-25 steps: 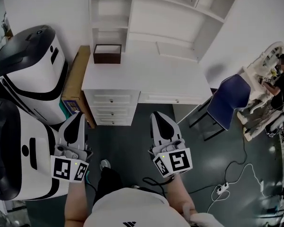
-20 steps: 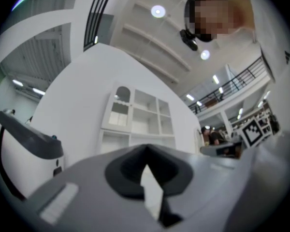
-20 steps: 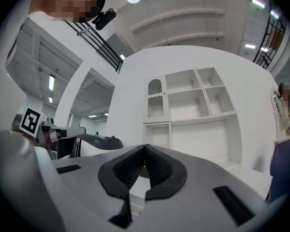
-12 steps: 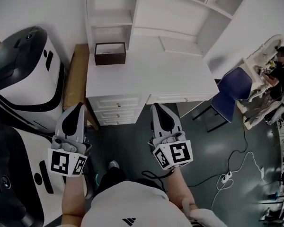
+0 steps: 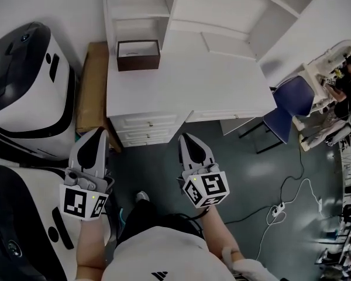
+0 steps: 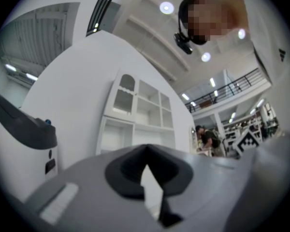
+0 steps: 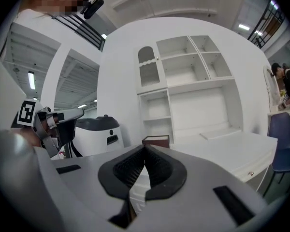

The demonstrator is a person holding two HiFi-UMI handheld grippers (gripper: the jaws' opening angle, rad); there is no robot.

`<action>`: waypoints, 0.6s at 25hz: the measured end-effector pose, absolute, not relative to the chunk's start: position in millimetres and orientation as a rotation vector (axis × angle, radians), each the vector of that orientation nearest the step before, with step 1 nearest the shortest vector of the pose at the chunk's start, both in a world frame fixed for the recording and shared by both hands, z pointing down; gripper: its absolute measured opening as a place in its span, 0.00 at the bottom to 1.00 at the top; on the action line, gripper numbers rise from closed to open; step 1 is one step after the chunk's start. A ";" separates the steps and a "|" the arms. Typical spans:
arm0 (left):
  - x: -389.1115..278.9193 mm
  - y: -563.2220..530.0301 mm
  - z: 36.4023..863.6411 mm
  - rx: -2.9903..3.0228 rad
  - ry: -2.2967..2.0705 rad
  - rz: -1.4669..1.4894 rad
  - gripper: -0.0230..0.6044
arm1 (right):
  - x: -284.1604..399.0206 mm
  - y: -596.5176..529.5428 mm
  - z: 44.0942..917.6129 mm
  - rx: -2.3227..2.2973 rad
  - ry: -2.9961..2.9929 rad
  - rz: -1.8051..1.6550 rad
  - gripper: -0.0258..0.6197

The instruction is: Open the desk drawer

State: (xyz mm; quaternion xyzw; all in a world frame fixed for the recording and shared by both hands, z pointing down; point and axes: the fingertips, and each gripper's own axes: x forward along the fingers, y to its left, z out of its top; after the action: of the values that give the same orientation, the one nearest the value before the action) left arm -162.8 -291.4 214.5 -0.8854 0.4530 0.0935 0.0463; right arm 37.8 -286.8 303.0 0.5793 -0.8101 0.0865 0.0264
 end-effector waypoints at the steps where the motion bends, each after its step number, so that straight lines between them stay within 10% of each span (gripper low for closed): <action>1: -164.4 -293.3 219.1 -2.708 1.377 0.287 0.05 | 35.0 -289.0 314.8 1.783 -2.489 0.303 0.04; 15: -177.4 -305.6 291.7 -2.781 1.360 0.262 0.05 | 3.8 -310.9 488.1 1.655 -2.295 0.701 0.05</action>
State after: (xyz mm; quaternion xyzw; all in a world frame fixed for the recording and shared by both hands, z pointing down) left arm -177.4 -305.6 291.7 -0.8950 0.4376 0.0842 0.0175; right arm 3.8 -310.9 488.1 0.5642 -0.7822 0.2389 0.1132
